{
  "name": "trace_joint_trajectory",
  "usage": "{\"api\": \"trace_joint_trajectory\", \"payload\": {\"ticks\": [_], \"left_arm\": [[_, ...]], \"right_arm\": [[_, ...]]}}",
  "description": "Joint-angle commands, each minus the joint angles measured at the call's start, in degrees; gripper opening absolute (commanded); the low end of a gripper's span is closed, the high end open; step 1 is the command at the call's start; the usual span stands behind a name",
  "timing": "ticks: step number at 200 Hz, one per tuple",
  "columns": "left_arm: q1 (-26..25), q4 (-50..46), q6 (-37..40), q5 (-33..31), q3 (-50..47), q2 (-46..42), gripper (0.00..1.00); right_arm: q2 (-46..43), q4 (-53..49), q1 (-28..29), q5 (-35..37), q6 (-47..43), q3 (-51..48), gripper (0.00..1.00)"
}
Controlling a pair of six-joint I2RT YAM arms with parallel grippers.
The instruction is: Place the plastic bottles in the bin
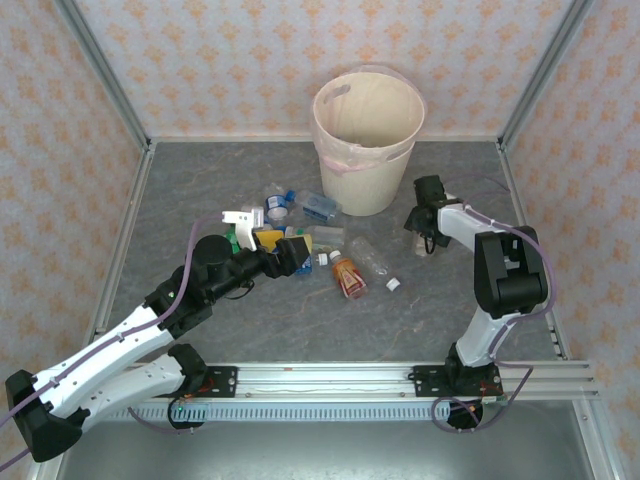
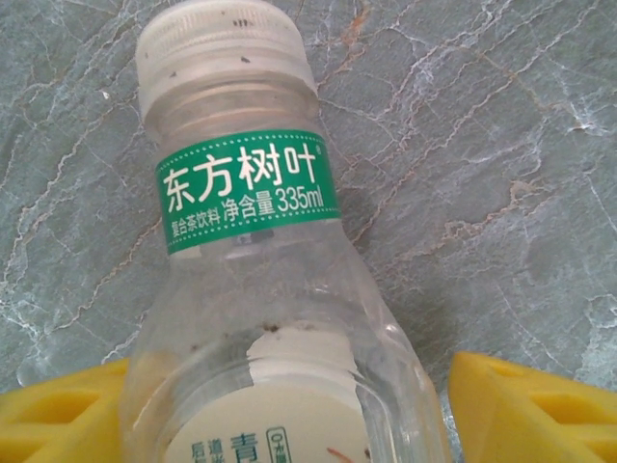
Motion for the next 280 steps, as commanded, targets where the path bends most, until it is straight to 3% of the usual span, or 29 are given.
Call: {"api": "trace_joint_trajectory", "payload": {"ticks": [1,71,111,137,220,280], "left_arm": [[-0.26,0.24,1.5,0.31,-0.46,-0.83,0.99],[-0.29,-0.04,1.49,0.29,-0.46,-0.92,0.99],[-0.32,-0.08,1.41,0.4,-0.15,-1.02,0.99],[-0.32,-0.67,1.49,-0.03,0.29,-1.02,0.99],[-0.28,-1.68,0.82,-8.45,0.48,-2.92,0.99],[-0.24,-2.17,-2.24,-19.51,-1.05,-7.68,0.99]], "right_arm": [[-0.27,-1.66,0.63,2.09,-1.2,0.26,0.76],[-0.66,-1.12,0.7,1.37,-1.86,-0.82,0.73],[-0.86,-1.01,0.68,1.02,-2.09,-0.99,0.62],[-3.16,-1.25,0.68,1.35,-1.58,-0.98,0.61],[-24.52,-0.9,0.69,1.92,-0.06,1.62,0.59],[-36.1,4.09,0.68,-1.13,0.34,7.93,0.58]]}}
